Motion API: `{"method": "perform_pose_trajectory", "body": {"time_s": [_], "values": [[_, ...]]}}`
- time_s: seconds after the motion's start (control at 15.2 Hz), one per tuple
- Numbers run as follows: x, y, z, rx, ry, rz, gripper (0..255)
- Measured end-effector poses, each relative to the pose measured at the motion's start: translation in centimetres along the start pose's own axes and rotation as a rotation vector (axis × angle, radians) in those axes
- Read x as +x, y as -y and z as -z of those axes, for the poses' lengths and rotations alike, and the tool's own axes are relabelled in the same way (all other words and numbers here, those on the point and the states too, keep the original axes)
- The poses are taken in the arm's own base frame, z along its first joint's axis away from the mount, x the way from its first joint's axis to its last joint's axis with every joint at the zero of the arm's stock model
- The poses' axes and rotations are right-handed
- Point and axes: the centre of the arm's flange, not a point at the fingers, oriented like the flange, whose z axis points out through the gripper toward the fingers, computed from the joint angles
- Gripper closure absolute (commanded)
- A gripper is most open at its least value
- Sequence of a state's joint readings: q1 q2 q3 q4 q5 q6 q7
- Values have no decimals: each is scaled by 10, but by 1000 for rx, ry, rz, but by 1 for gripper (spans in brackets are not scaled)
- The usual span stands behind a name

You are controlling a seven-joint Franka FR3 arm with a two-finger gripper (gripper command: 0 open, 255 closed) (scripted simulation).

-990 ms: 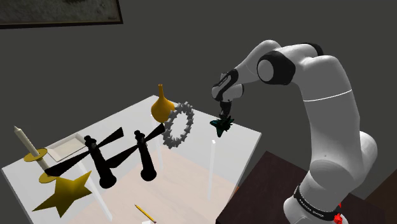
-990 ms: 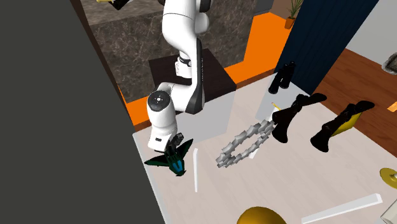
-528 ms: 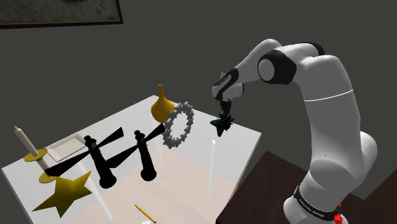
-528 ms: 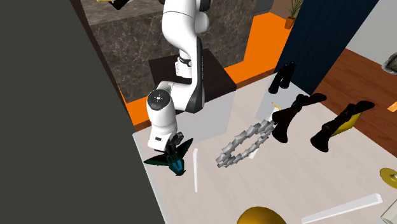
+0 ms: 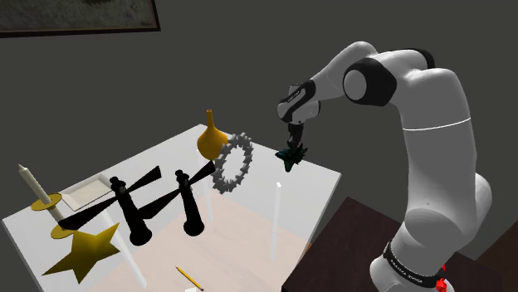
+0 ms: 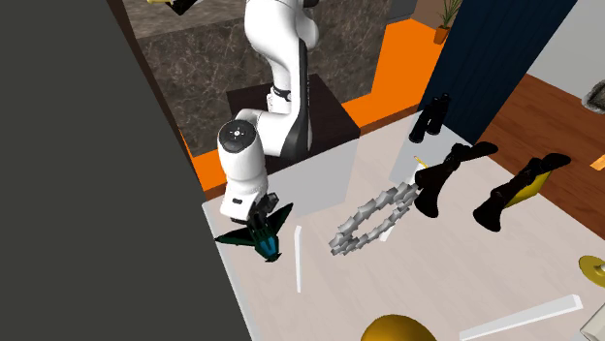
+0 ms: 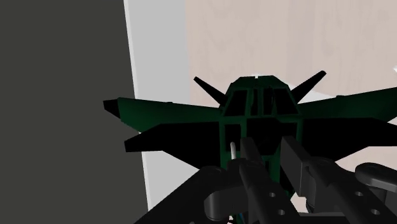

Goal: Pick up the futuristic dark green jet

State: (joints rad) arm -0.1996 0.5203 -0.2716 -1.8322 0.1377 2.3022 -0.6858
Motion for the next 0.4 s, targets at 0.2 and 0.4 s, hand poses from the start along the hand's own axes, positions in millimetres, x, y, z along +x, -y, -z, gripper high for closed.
{"method": "perform_pose_trajectory", "body": {"time_s": [0.2,0.4], "values": [[-1,1,16,0,0,0,255],[-2,0,29,0,0,0,255]]}}
